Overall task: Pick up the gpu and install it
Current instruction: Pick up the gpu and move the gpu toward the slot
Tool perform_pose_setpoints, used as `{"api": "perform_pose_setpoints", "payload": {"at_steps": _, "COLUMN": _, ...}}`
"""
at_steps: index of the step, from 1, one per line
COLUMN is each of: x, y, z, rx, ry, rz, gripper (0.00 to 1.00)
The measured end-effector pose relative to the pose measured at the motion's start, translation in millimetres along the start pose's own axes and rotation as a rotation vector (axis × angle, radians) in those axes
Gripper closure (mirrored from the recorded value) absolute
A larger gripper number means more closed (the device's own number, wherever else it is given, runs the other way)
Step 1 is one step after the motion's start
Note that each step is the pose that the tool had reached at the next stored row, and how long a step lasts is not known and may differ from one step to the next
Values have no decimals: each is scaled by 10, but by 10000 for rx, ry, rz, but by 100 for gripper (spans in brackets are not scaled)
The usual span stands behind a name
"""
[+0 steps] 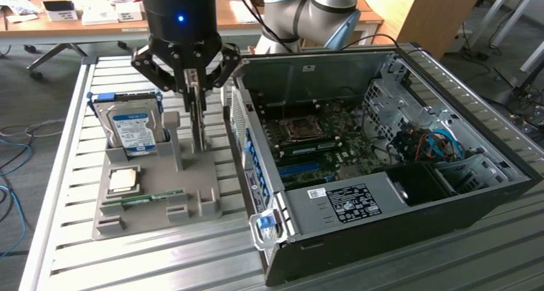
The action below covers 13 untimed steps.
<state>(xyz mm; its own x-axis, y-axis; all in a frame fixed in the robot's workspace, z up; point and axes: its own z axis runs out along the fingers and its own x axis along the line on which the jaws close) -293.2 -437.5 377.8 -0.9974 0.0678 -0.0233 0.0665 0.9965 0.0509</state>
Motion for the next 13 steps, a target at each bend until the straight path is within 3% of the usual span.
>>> {"api": "perform_pose_setpoints", "payload": {"at_steps": 13, "x": -4, "y": 9, "z": -178, "rx": 0, "ry": 0, "rz": 0, "gripper": 73}}
